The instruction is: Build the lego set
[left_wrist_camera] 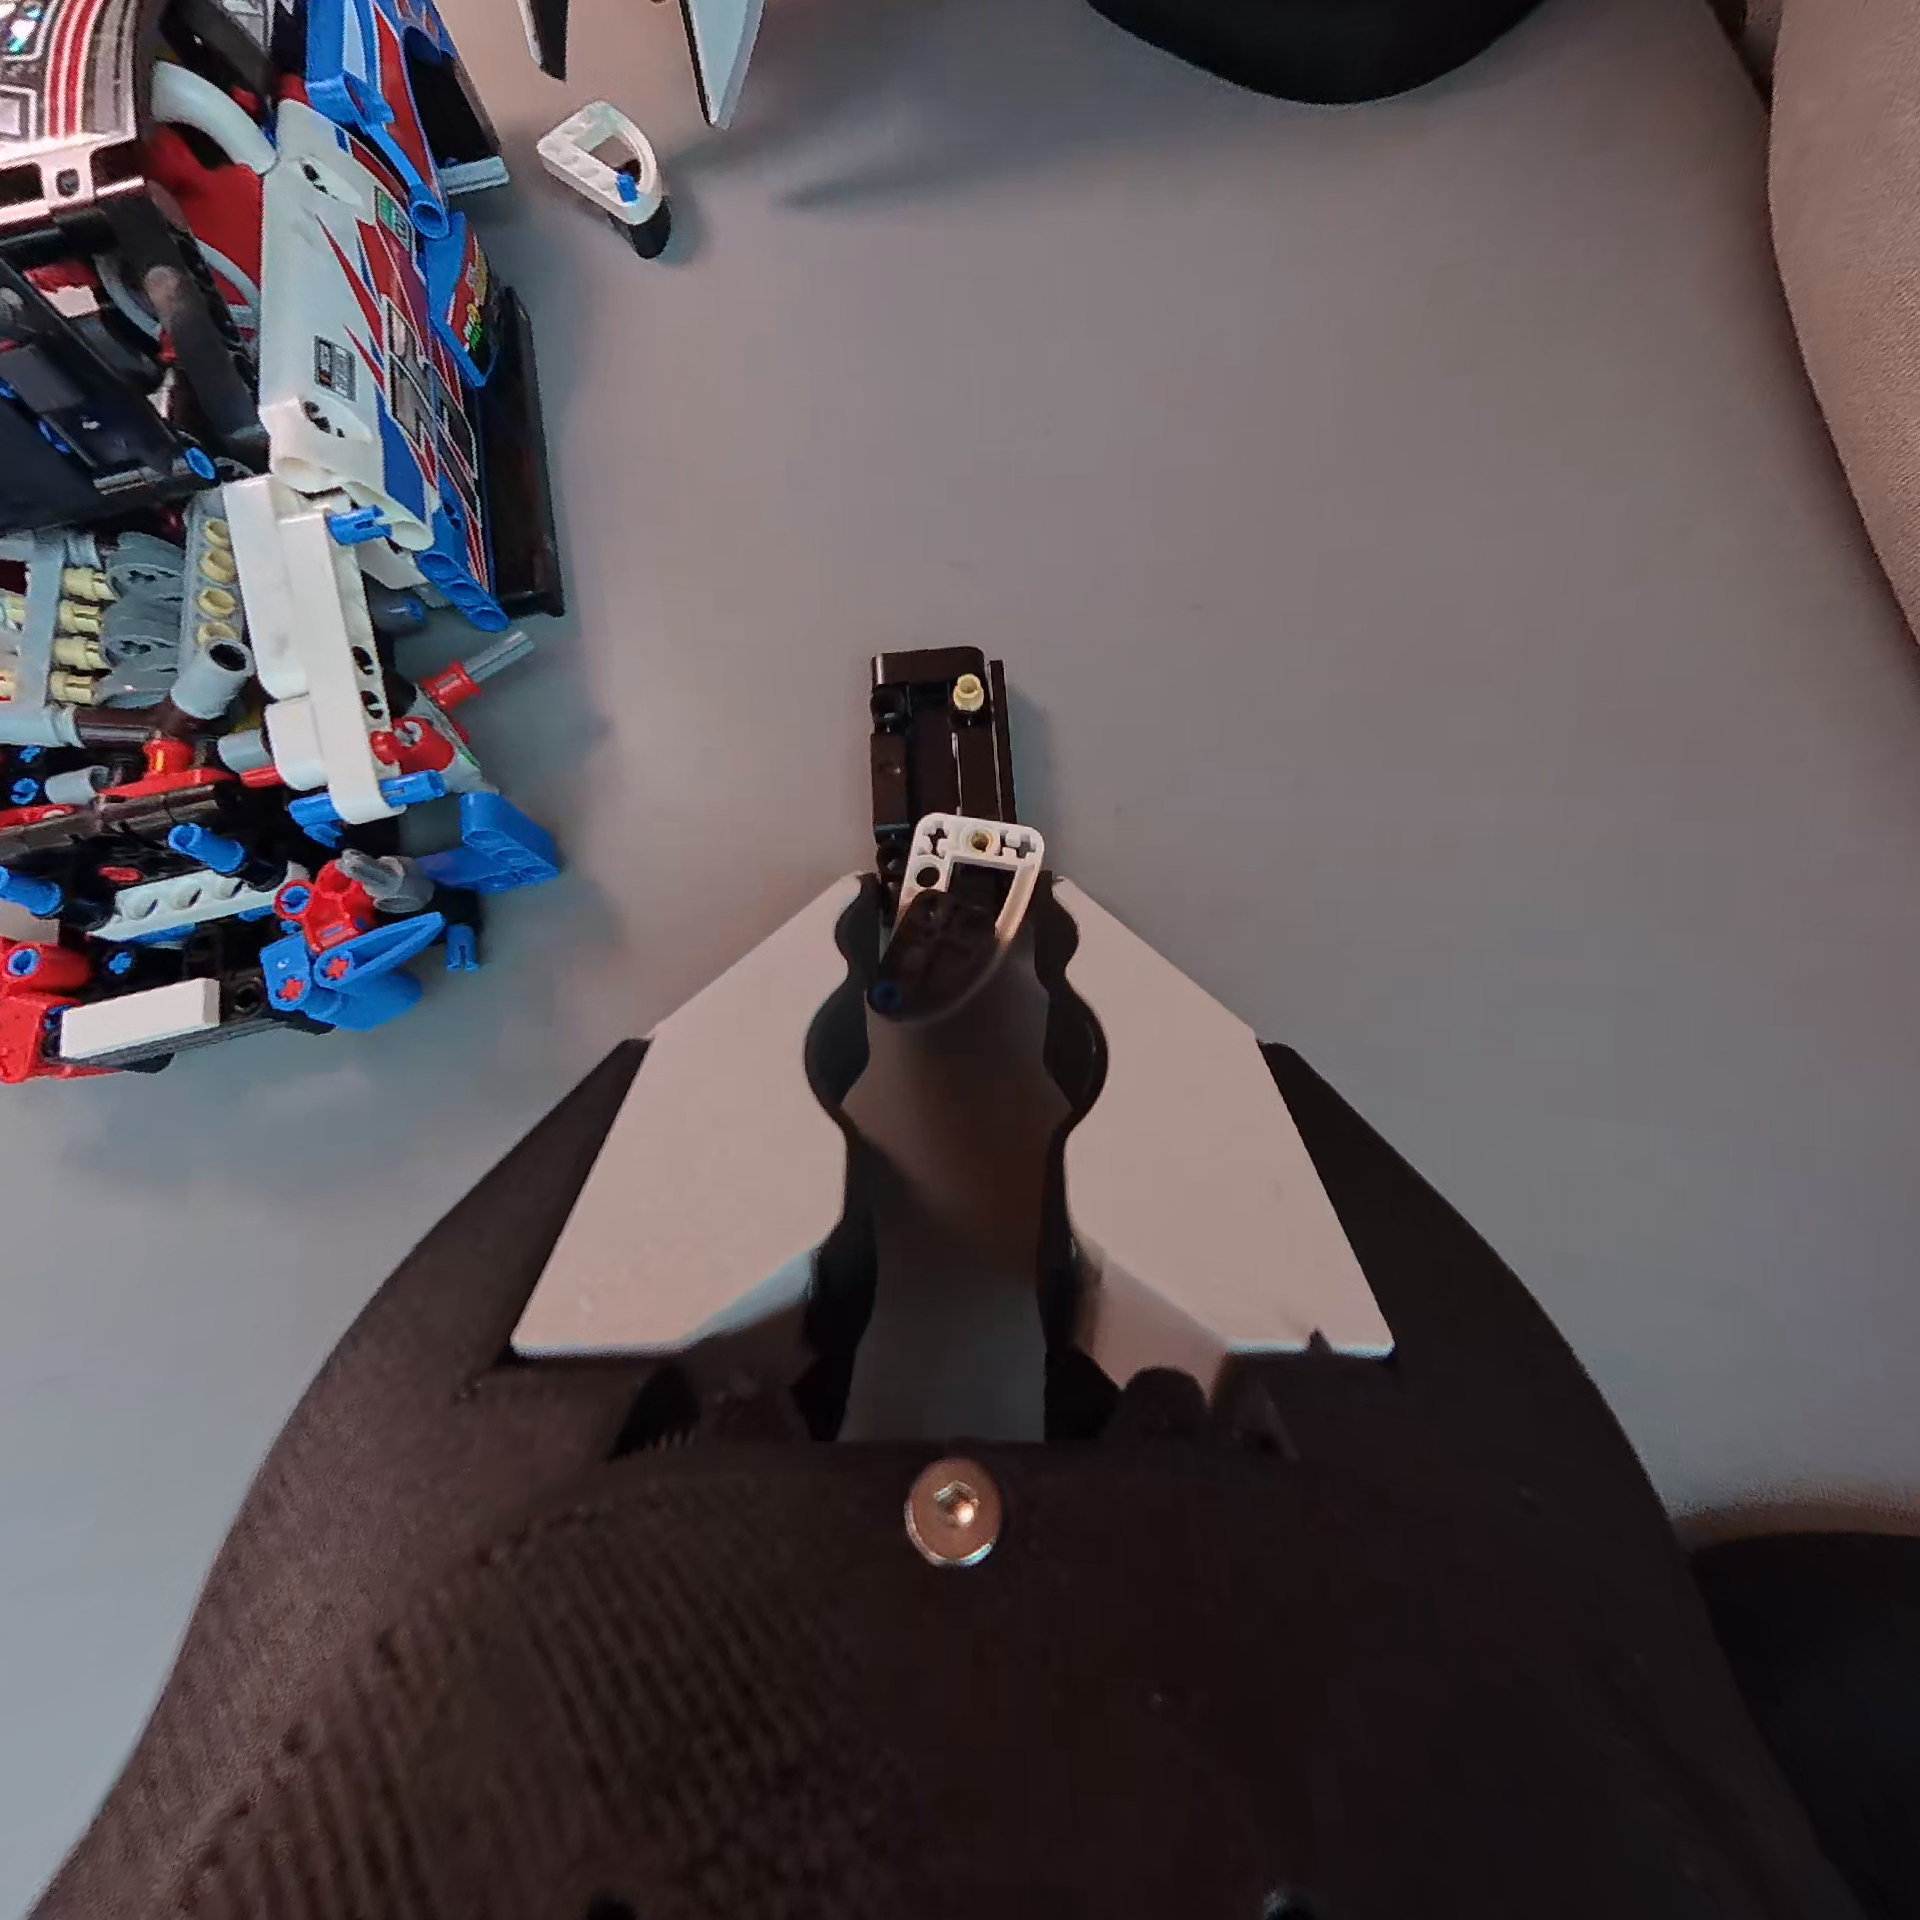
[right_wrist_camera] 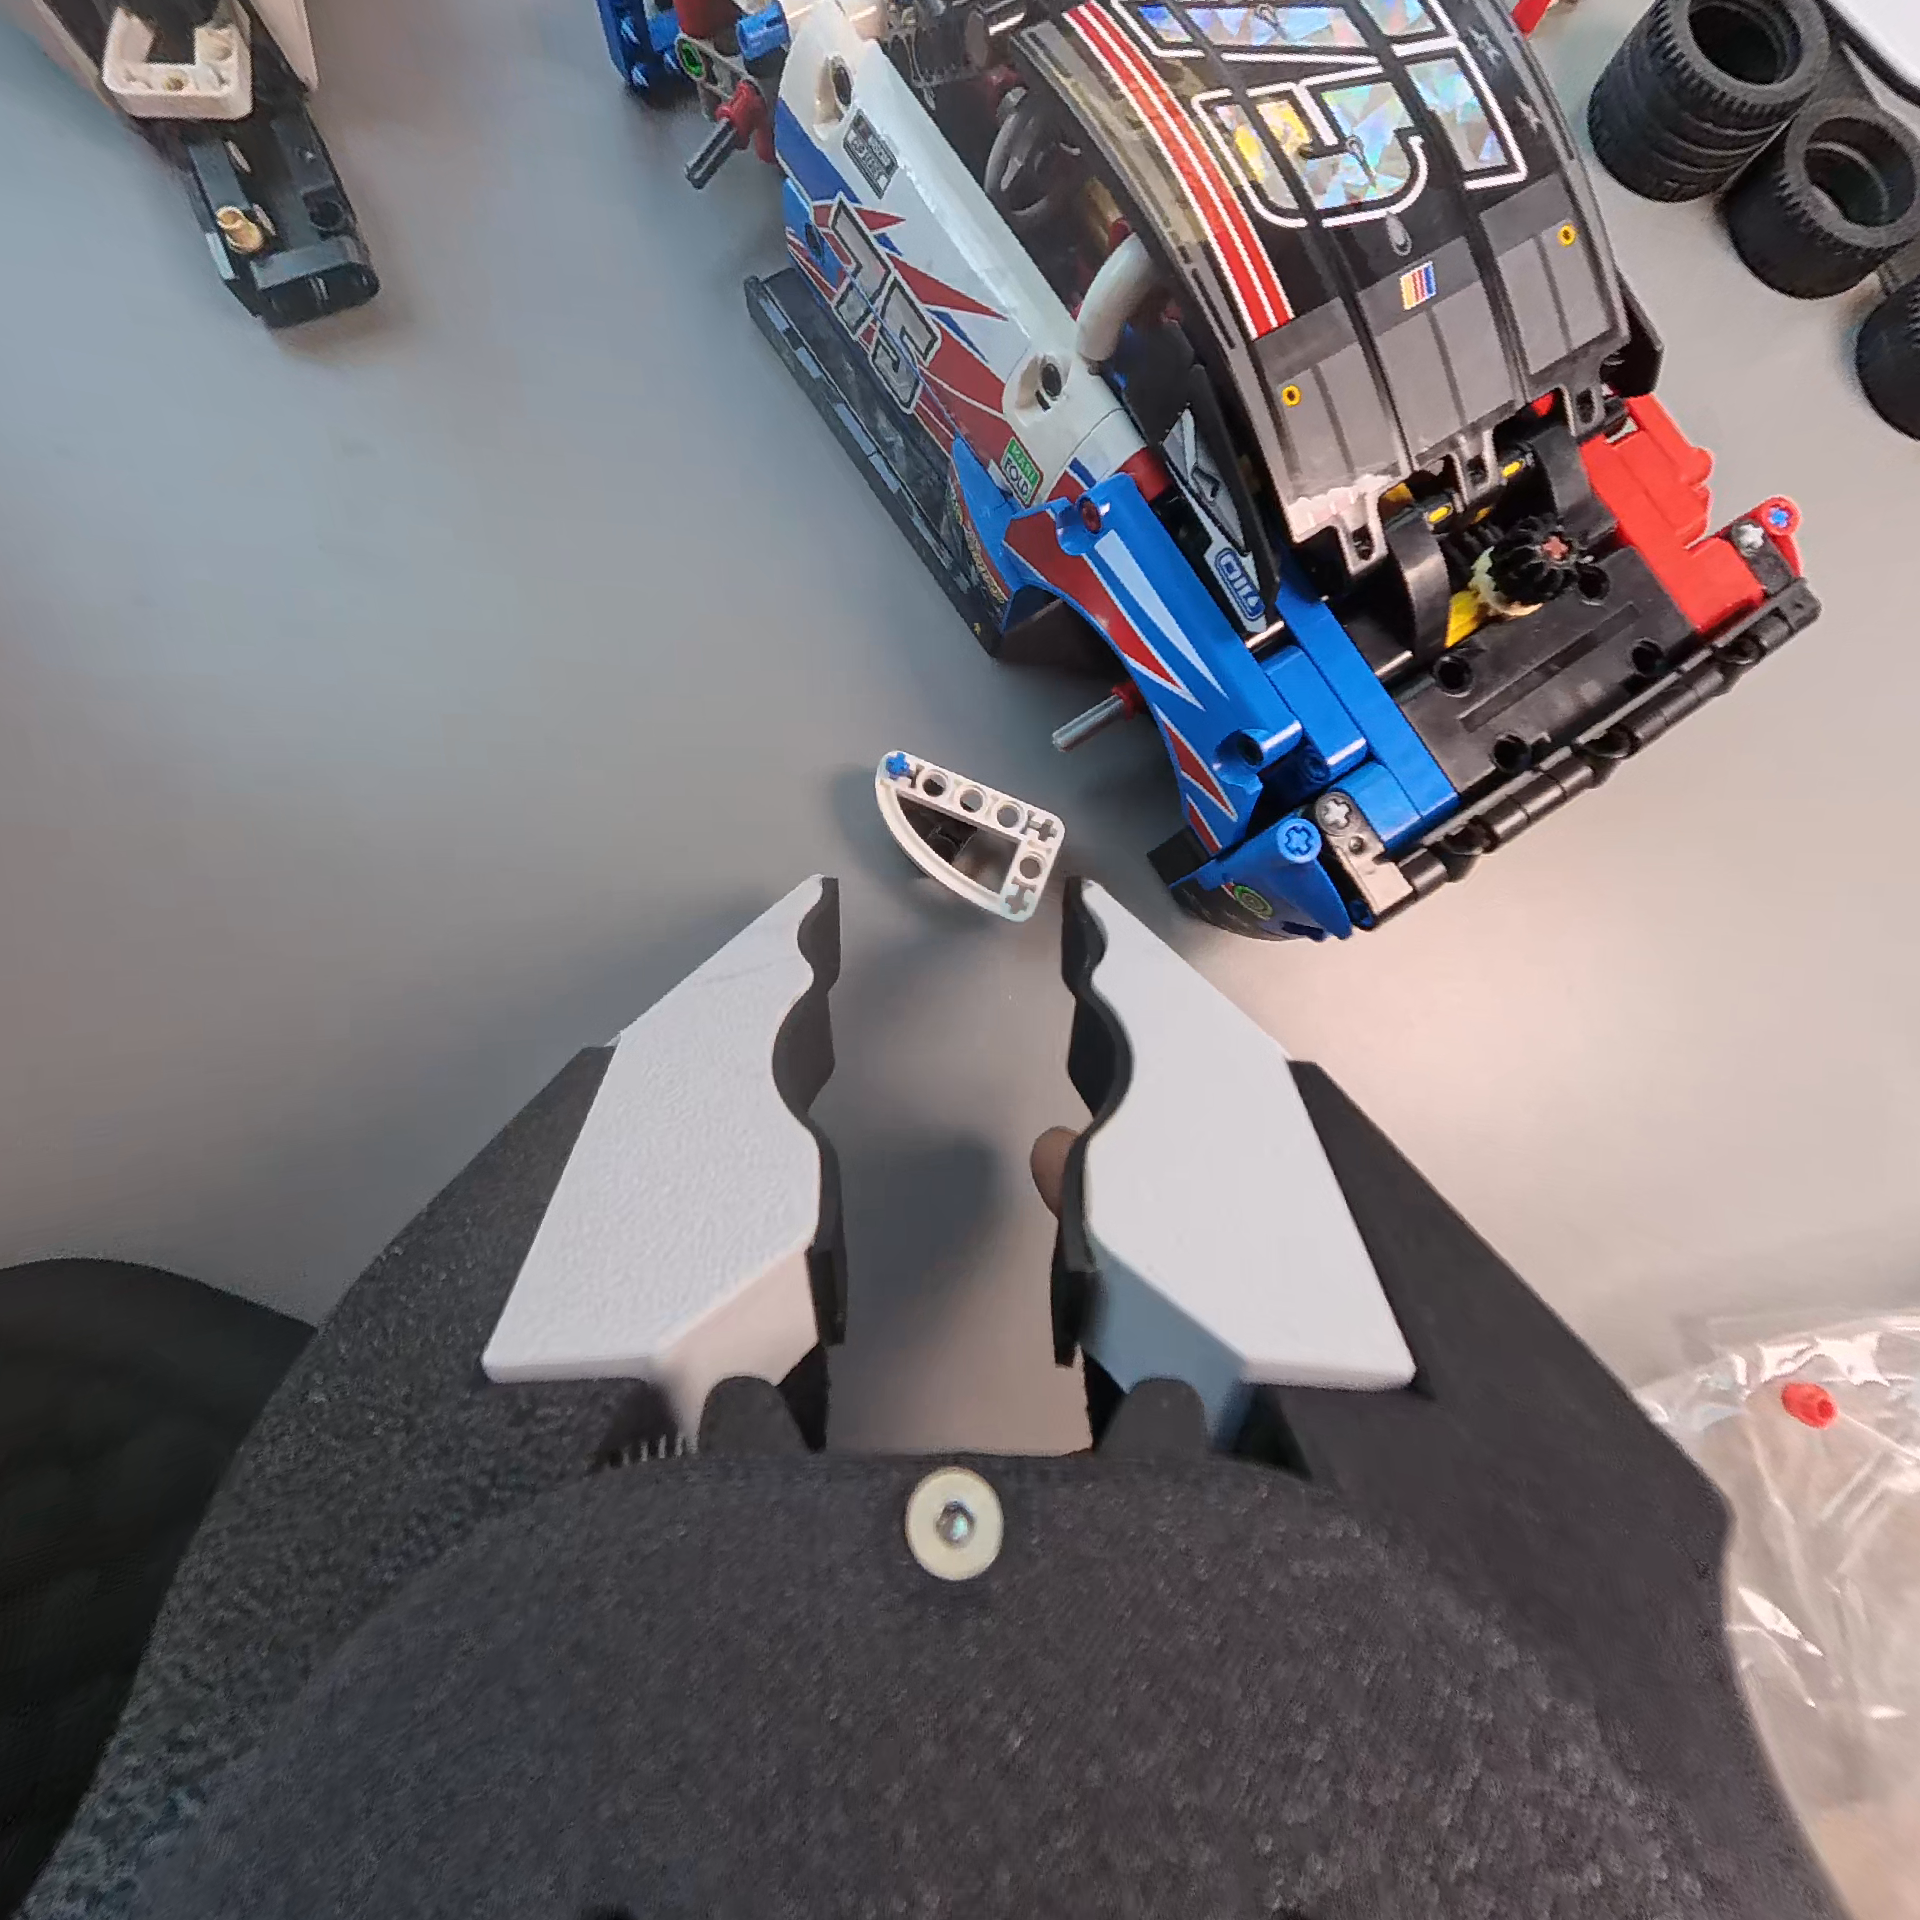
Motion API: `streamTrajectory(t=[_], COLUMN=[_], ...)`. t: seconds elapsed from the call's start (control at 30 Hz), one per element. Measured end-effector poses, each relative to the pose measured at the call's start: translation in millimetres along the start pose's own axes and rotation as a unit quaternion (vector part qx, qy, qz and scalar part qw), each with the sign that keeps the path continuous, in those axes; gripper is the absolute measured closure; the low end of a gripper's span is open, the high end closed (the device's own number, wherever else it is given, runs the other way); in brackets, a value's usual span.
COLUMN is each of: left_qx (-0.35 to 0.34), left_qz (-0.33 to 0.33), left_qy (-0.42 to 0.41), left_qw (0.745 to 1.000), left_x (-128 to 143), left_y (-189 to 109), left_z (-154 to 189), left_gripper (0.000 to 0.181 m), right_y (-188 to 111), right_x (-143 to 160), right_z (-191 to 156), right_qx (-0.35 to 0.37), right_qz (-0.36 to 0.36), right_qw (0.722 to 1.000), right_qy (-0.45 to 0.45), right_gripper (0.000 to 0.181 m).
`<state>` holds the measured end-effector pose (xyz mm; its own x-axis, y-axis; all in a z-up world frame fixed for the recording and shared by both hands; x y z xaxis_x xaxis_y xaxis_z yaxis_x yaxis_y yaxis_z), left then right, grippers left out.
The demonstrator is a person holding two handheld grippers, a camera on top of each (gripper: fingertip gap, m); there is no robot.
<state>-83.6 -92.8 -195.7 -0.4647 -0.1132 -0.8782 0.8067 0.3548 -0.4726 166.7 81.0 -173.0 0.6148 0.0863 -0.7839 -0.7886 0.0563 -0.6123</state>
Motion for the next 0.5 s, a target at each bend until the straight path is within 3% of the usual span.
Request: streamTrajectory(t=[0.27,0.4,0.5], left_qx=[-0.012,-0.014,-0.014], left_qz=[0.004,0.005,0.005], left_qy=[0.008,0.006,0.002], left_qw=[1.000,1.000,1.000], left_x=[4.2,4.8,4.7], left_y=[-7.7,-8.8,-9.0], left_z=[-0.2,-0.4,-0.3], left_gripper=[0.153,0.153,0.153], right_y=[5.8,19.4,26.7], right_x=[4.2,-1.9,-9.8], right_z=[5.6,-2.1,-14.7], right_qx=[0.017,0.007,-0.015], right_qz=[-0.010,-0.011,-0.004], right_qw=[1.000,1.000,1.000], right_qy=[0.010,-0.001,-0.020], right_gripper=[0.135,0.149,0.150])
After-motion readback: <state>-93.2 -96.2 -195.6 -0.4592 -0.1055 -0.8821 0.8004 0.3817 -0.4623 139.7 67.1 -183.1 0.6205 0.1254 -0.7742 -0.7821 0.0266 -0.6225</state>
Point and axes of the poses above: each gripper's, where its closed fingertips meet, y out along the fingers, x out of its underside, z = x × y across the jaws, the point moved 7 cm from there along -y, back along the fingers, and after that the axes turned 12 degrees about z, right-handed, at the moved point
